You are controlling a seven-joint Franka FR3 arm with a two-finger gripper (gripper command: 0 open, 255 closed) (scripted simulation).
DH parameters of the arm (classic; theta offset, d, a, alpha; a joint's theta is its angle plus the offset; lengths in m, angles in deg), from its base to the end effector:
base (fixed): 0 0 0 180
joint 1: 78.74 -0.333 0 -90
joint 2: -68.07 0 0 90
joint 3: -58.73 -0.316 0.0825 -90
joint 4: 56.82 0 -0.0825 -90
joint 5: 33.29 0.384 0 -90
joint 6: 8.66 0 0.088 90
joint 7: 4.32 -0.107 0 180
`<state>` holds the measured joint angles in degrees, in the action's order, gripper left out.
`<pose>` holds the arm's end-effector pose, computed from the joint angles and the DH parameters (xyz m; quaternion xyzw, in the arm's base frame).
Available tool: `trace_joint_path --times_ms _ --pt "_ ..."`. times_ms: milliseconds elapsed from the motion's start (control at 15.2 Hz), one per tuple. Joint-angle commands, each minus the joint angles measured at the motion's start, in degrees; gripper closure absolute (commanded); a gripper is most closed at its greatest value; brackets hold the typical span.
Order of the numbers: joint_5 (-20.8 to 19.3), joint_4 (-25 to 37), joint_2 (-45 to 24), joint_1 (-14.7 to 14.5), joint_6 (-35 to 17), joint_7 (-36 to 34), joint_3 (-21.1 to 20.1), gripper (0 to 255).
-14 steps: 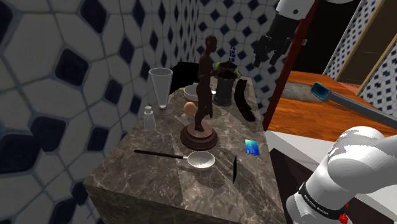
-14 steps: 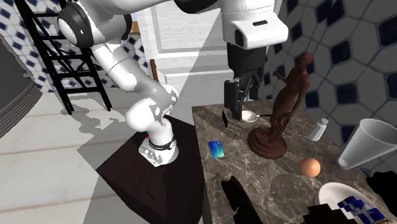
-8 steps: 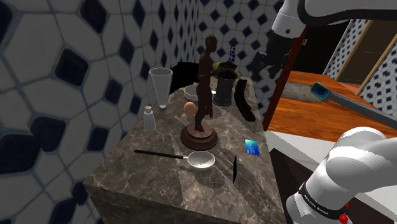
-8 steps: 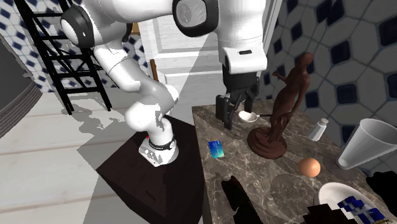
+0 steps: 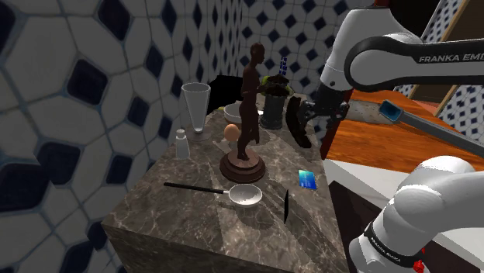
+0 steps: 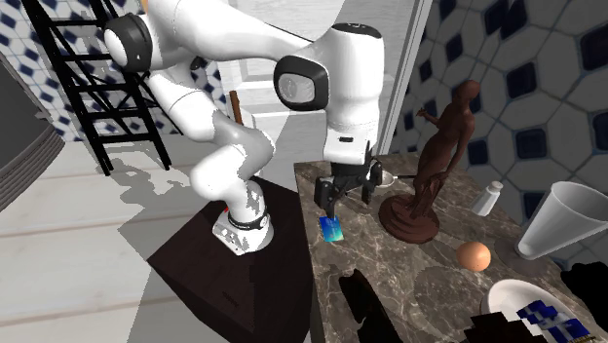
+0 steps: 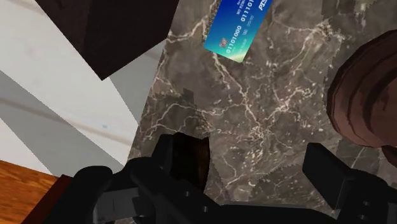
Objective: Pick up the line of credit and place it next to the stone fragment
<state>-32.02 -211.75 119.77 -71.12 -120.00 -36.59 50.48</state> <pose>0.2994 0.0063 0.4898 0.9513 -0.2971 0.0777 0.0266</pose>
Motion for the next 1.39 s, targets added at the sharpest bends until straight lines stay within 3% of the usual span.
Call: trace_joint_path --times_ms 0,462,990,1320 --pt "0.95 -3.56 0.56 0.85 -2.34 -4.48 -1.88 0" --pt "6.40 -13.76 -1.95 1.87 -12.16 -20.87 -10.58 0" --pt "6.86 -17.37 -7.38 2.60 -21.13 -21.31 -11.94 0" --pt "6.86 -17.37 -7.38 2.60 -21.13 -21.31 -11.94 0"
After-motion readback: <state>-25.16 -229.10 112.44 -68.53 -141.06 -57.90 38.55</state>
